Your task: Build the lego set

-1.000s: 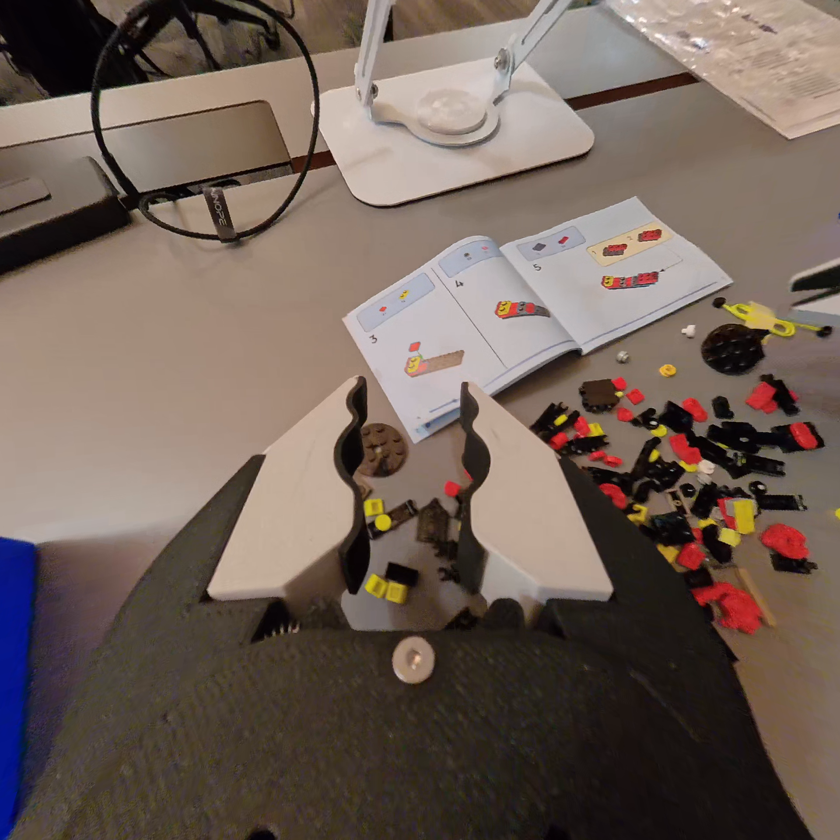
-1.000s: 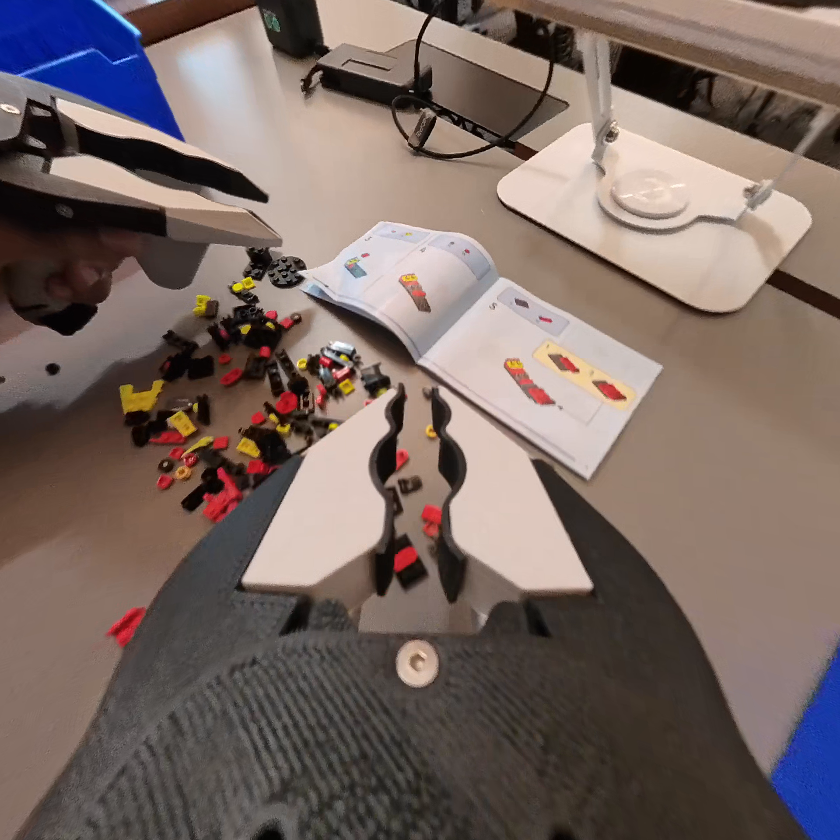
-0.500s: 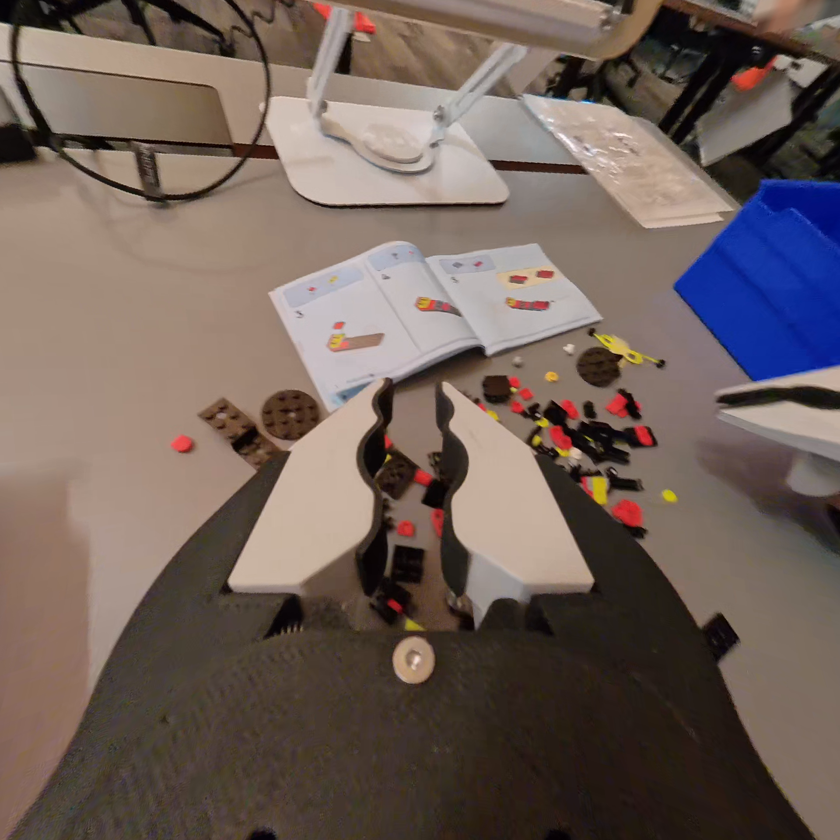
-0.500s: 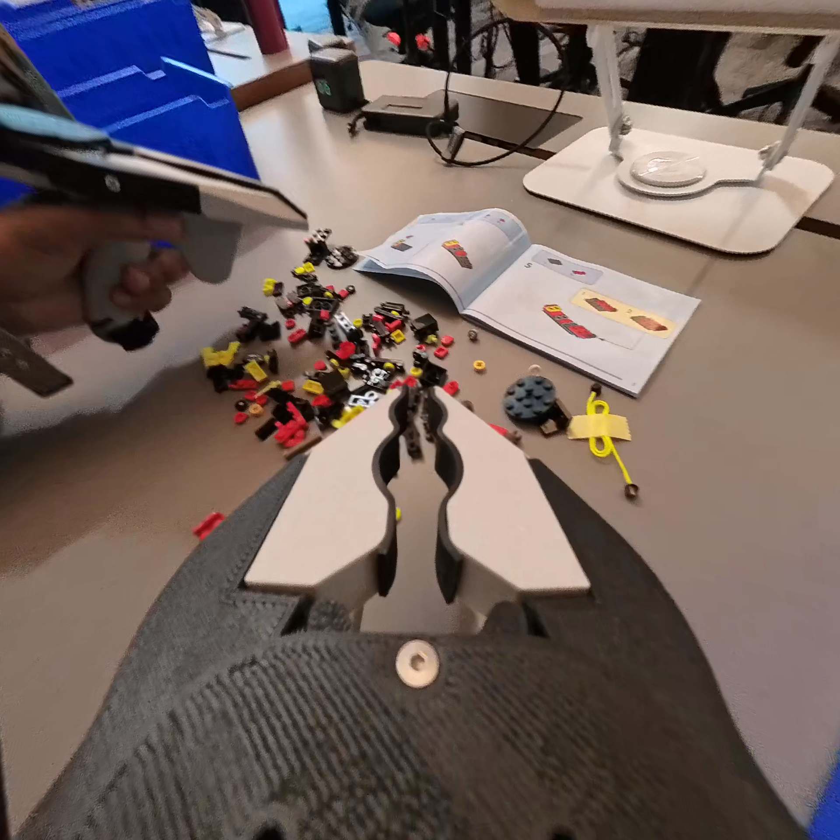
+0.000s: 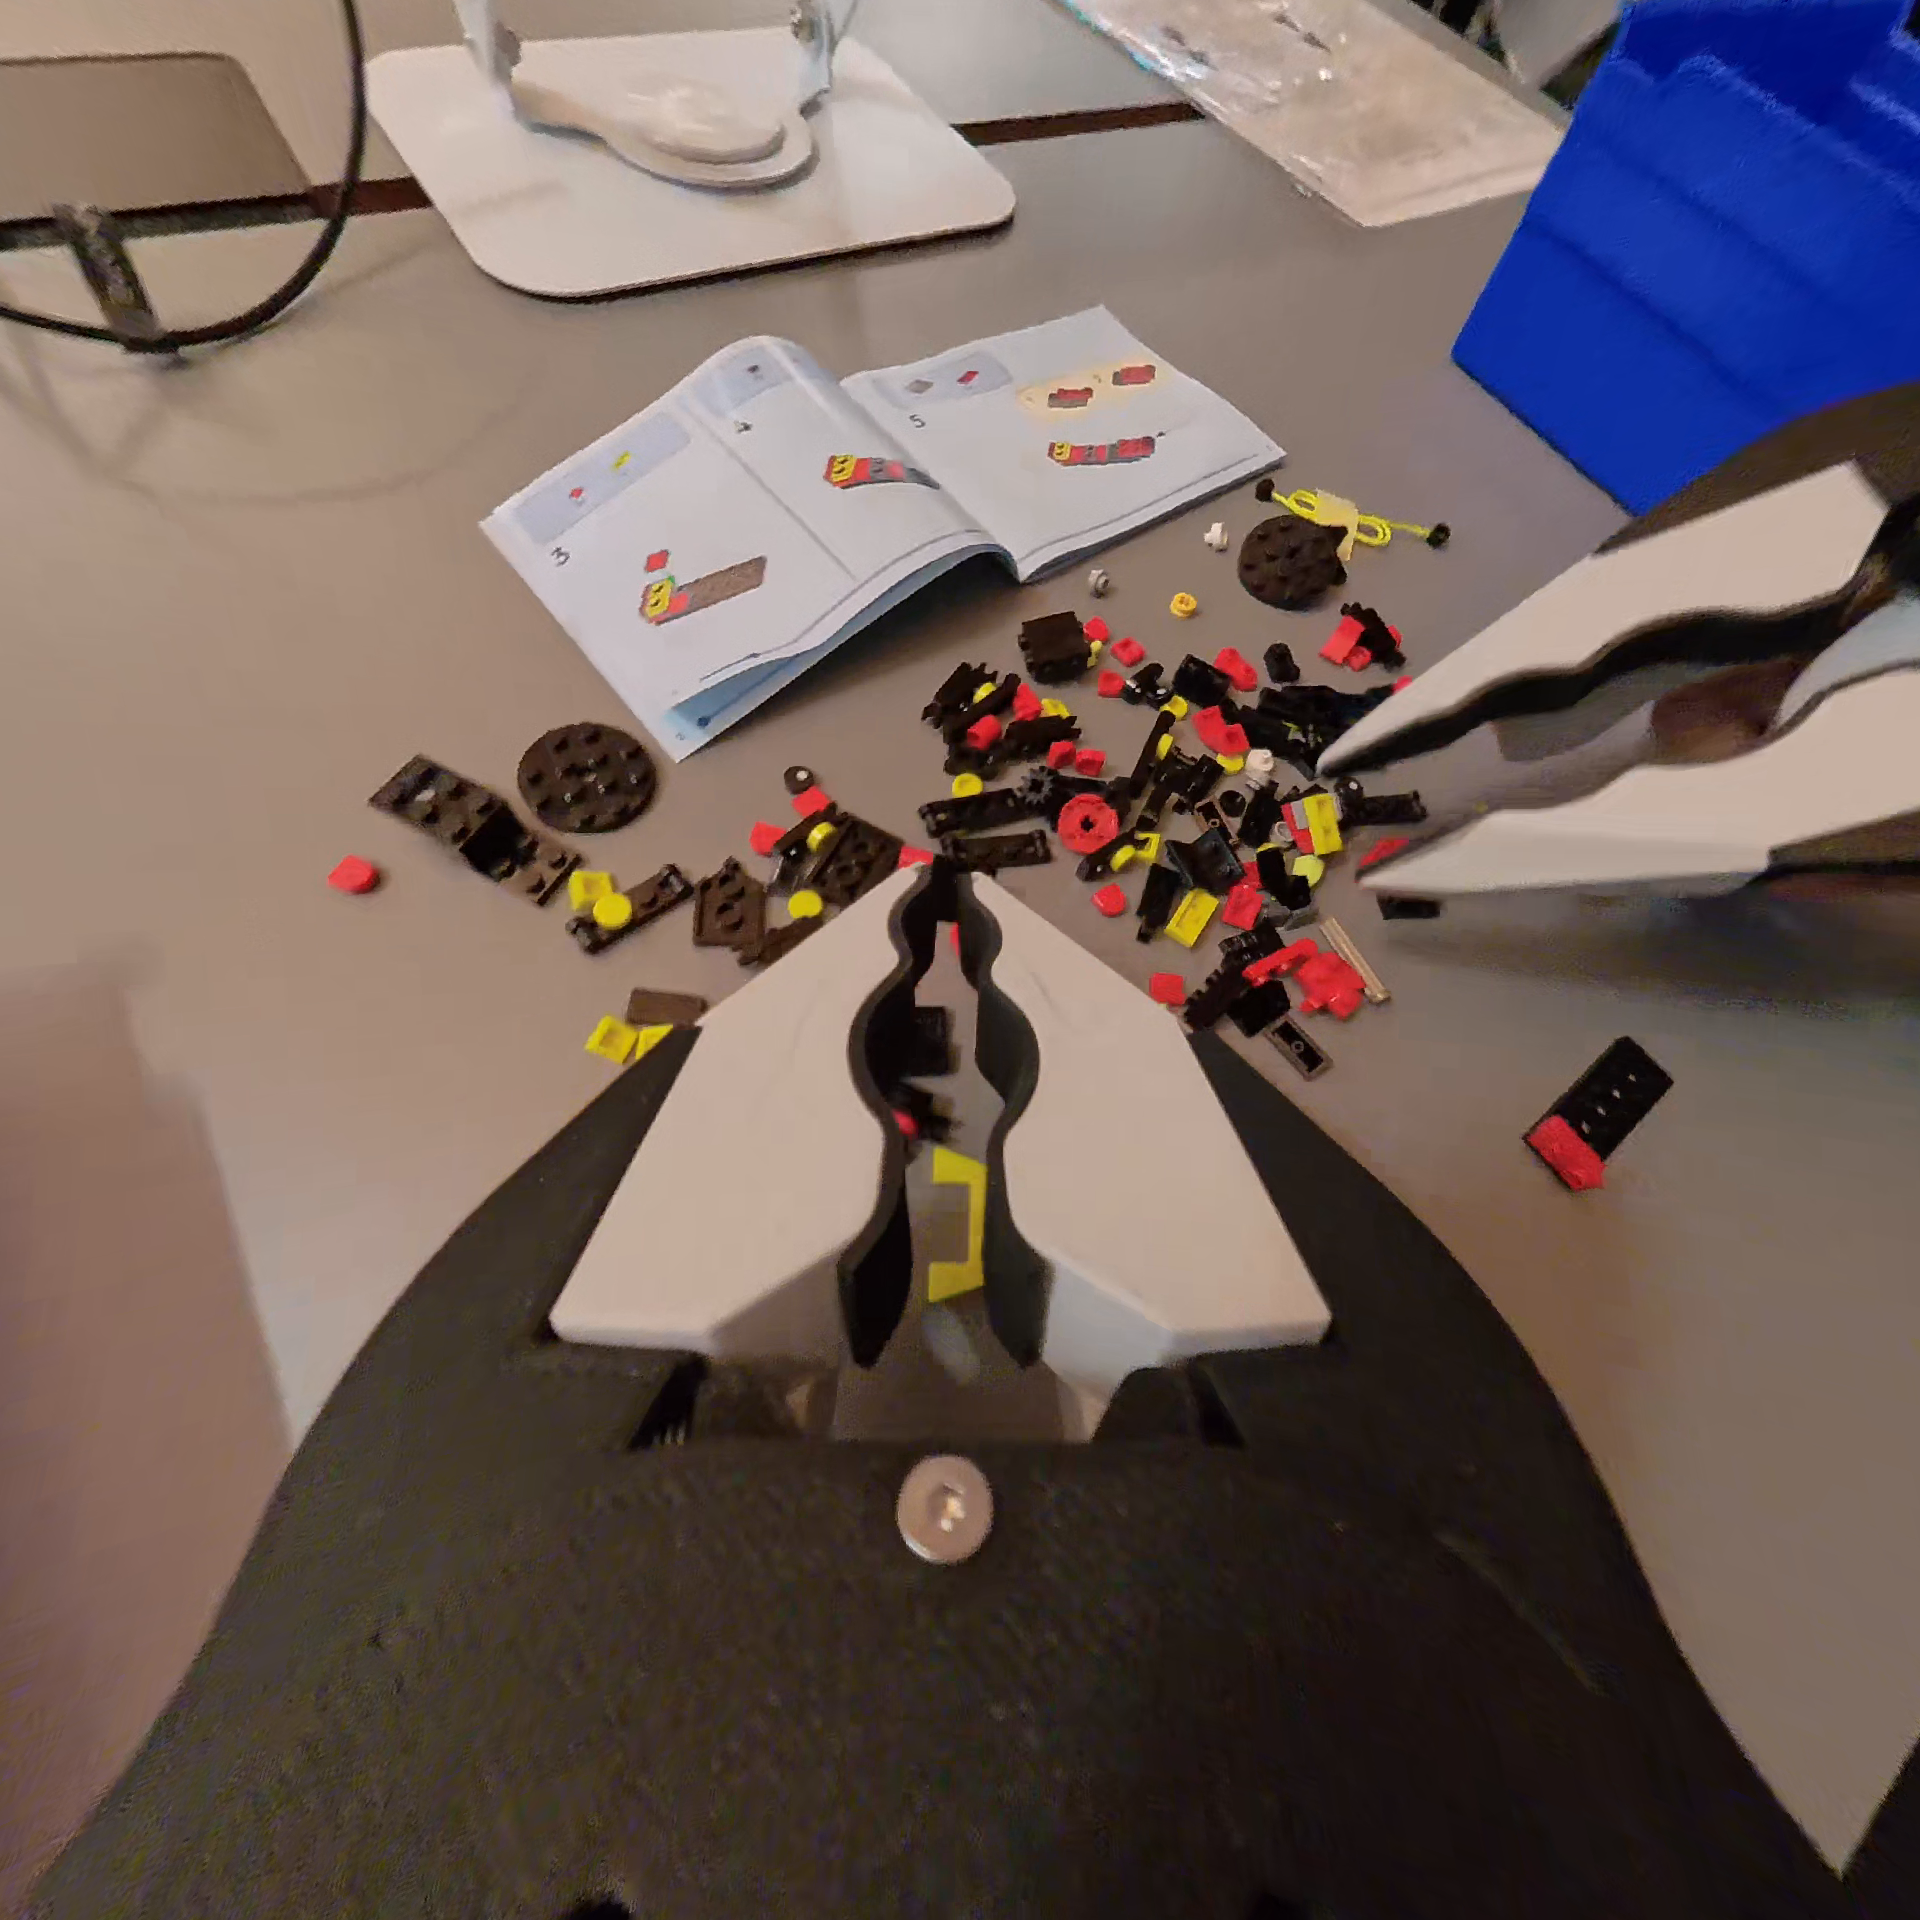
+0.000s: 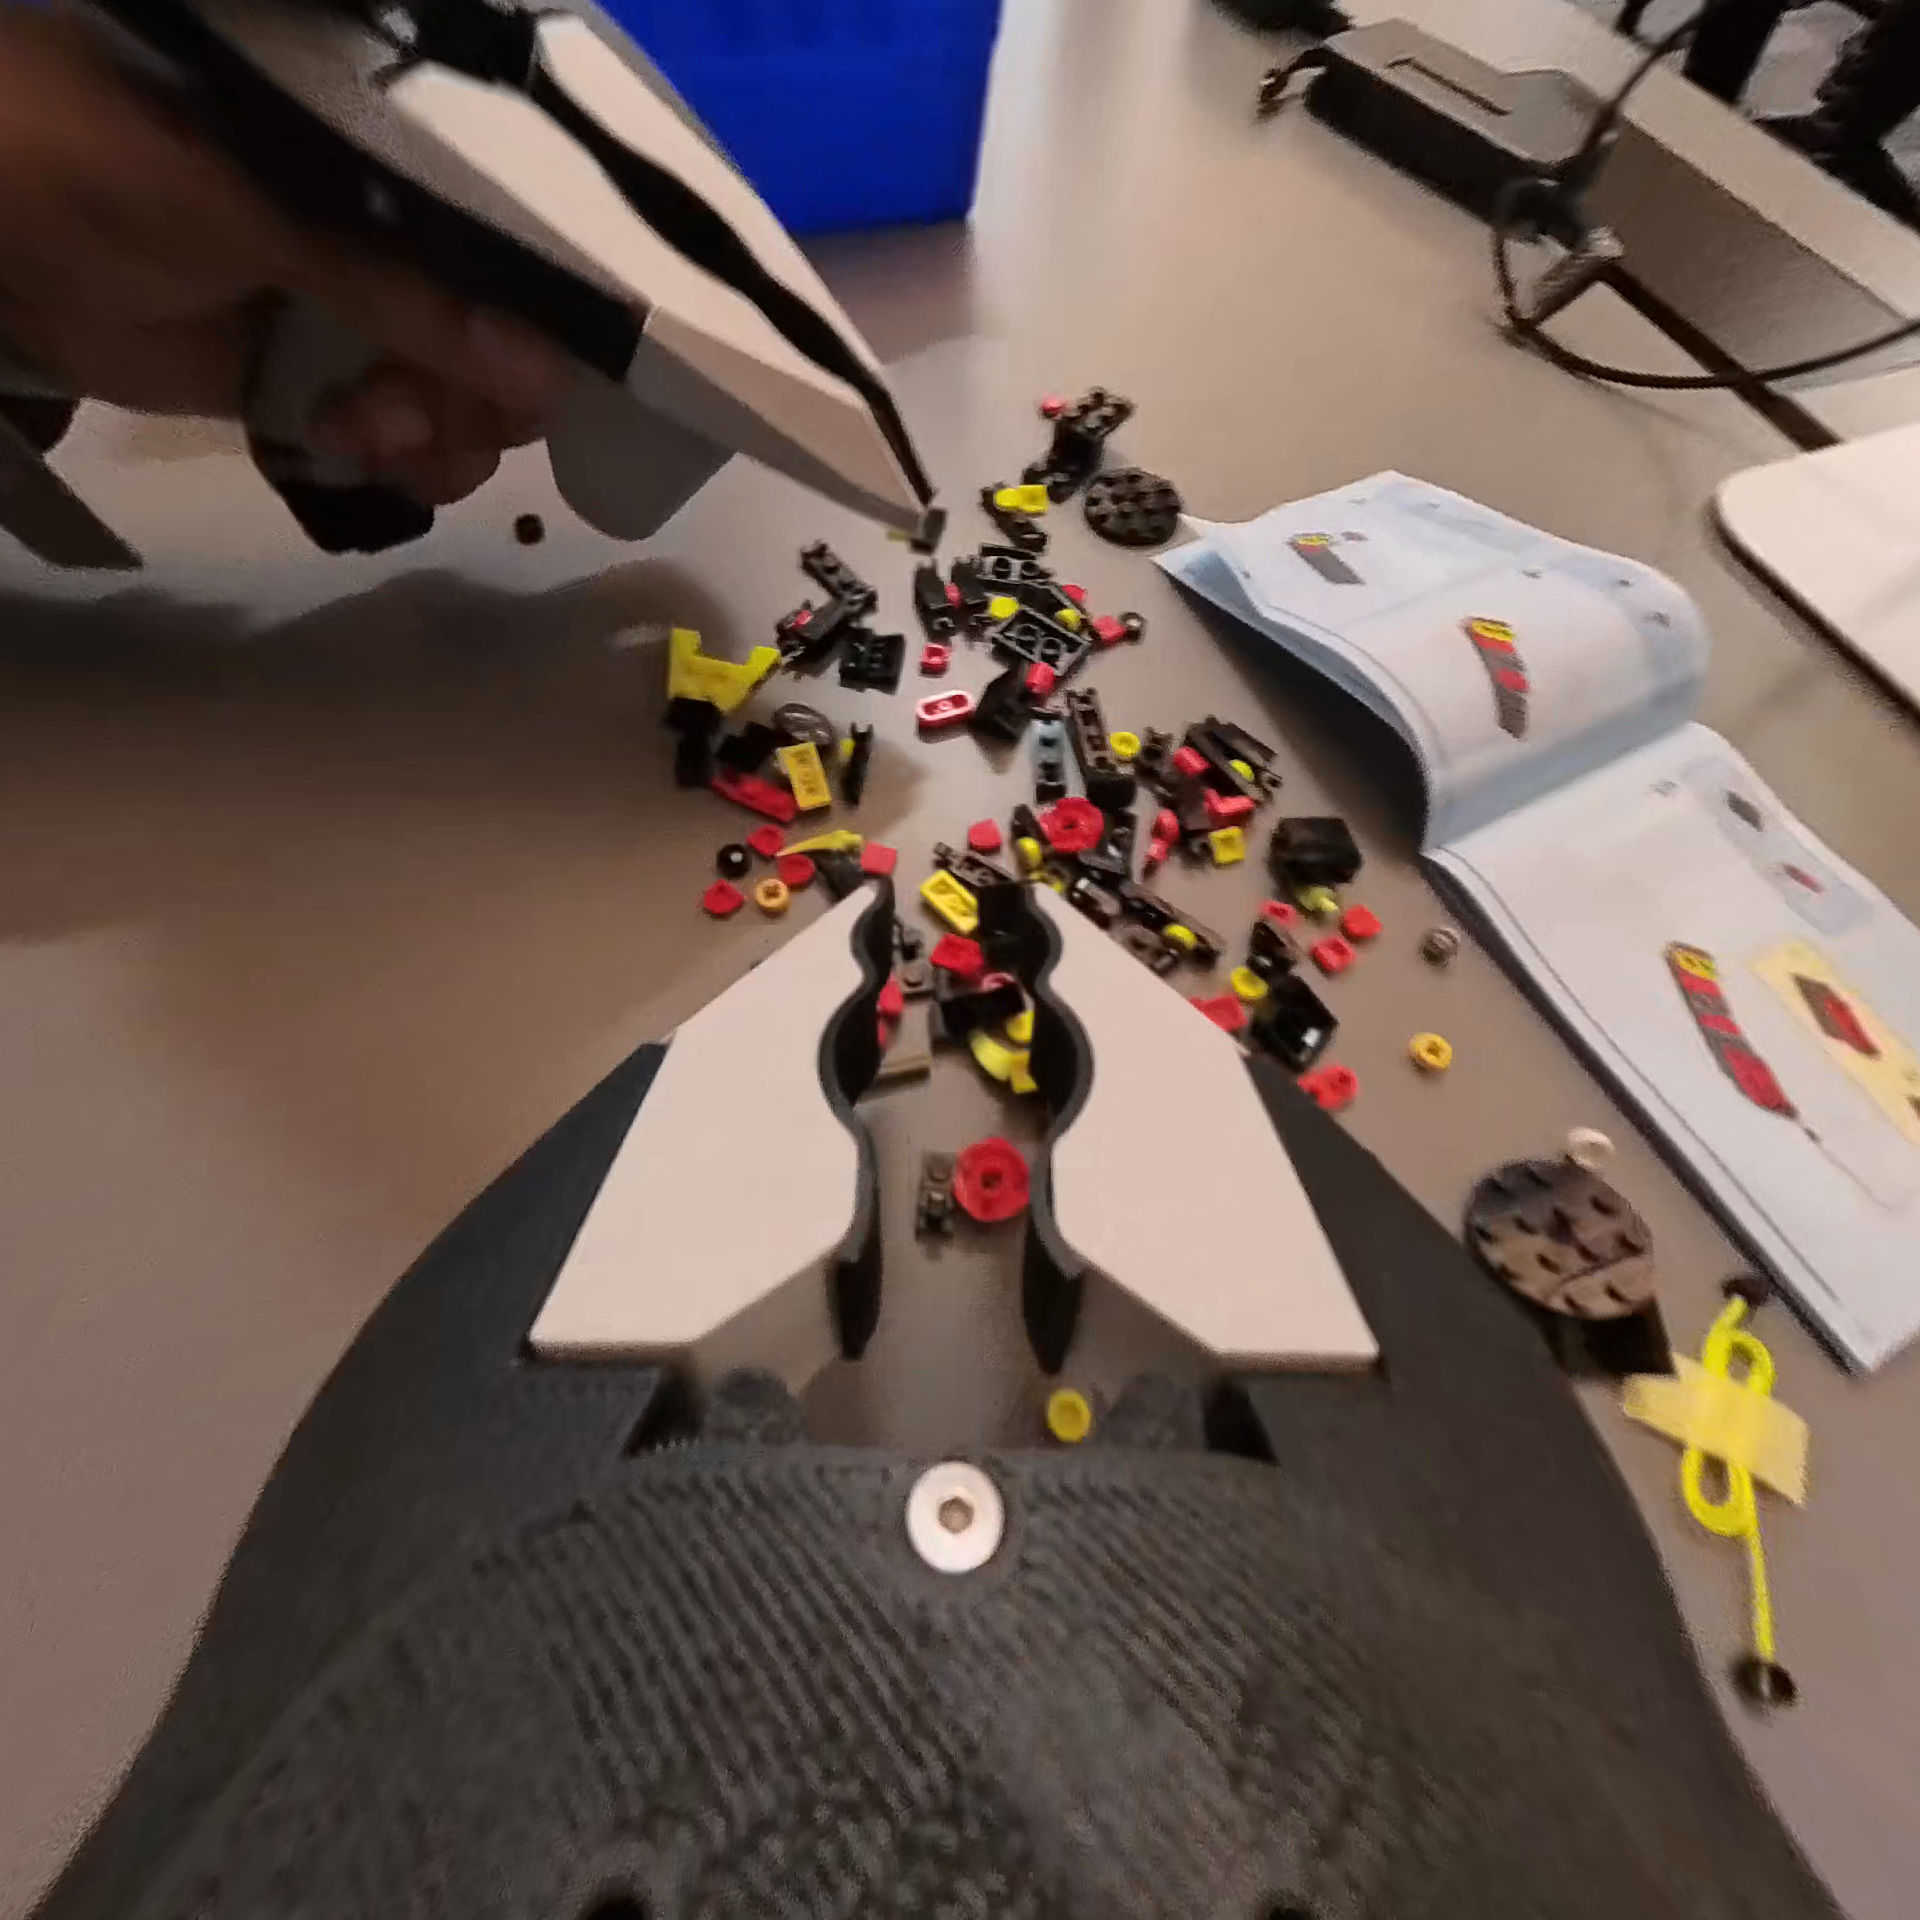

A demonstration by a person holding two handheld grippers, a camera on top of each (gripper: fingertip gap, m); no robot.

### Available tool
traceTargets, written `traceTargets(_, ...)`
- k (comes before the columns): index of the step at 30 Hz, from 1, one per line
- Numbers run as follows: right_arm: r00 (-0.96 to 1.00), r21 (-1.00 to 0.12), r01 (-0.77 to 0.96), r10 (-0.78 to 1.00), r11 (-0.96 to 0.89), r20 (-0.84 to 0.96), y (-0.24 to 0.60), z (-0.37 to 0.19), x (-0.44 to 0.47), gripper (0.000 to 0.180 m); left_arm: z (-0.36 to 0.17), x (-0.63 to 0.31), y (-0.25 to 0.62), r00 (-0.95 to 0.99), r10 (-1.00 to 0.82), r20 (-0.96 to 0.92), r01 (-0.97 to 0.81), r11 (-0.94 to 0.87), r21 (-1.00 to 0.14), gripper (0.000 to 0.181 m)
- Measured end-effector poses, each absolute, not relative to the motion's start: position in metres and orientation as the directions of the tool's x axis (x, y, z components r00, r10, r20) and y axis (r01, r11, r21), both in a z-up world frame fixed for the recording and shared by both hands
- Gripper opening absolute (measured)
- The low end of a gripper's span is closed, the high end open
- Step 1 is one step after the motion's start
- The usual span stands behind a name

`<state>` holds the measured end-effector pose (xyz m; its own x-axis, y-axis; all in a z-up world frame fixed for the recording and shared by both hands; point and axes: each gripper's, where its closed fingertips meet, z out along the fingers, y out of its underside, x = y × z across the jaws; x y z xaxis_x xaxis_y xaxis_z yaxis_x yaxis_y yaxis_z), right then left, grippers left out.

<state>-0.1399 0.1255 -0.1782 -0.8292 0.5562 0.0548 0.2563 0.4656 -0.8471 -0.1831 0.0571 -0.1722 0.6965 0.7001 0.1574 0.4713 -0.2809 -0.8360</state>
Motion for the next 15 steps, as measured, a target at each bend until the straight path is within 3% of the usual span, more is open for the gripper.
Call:
traceTargets(5, -0.858, -0.790, 0.235, 0.503, 0.566, 0.105, 0.107, -0.197, -0.142, 0.016, -0.173, -0.183, 0.037, 0.655, 0.720, 0.228, 0.521, -0.213, -0.826, 0.003)
traceTargets(15, -0.851, -0.730, 0.349, 0.526, 0.588, 0.017, 0.106, -0.217, -0.153, 0.009, -0.180, -0.172, 0.019, 0.647, 0.744, 0.166, 0.511, -0.262, -0.819, 0.005)
